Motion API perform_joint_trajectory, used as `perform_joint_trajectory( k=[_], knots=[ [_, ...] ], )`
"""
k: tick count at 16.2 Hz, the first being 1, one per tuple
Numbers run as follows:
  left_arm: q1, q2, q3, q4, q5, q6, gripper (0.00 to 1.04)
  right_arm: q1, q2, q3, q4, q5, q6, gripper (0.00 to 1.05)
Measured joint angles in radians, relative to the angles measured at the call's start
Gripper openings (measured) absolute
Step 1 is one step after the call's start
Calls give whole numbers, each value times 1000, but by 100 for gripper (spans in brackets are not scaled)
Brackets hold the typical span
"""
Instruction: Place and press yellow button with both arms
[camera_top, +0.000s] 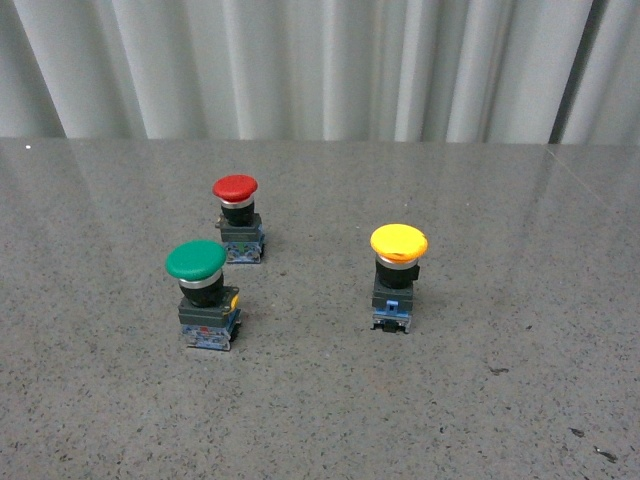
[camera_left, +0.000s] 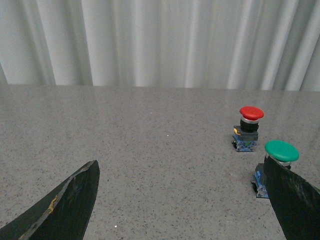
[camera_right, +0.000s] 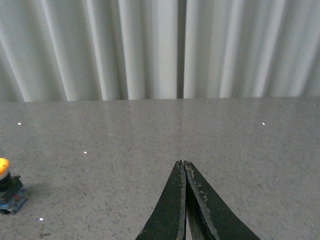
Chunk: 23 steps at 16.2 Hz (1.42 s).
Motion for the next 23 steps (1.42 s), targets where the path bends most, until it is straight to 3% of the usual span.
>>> perform_joint_trajectory(
  k=[8,10,12,21,23],
  knots=[
    [0,0,0,0,1,0,98,8,-152,-77,-71,-16,-1,2],
    [0,0,0,0,1,0,98,8,-263,-77,-232,-19,-1,2],
    [0,0,0,1,2,0,98,8,-333,-77,-264,-16,-1,2],
    [0,0,0,0,1,0,98,8,-333,-77,-259,-16,-1,2],
    [0,0,0,1,1,0,98,8,-333,-77,-259,-16,-2,18]
  ],
)
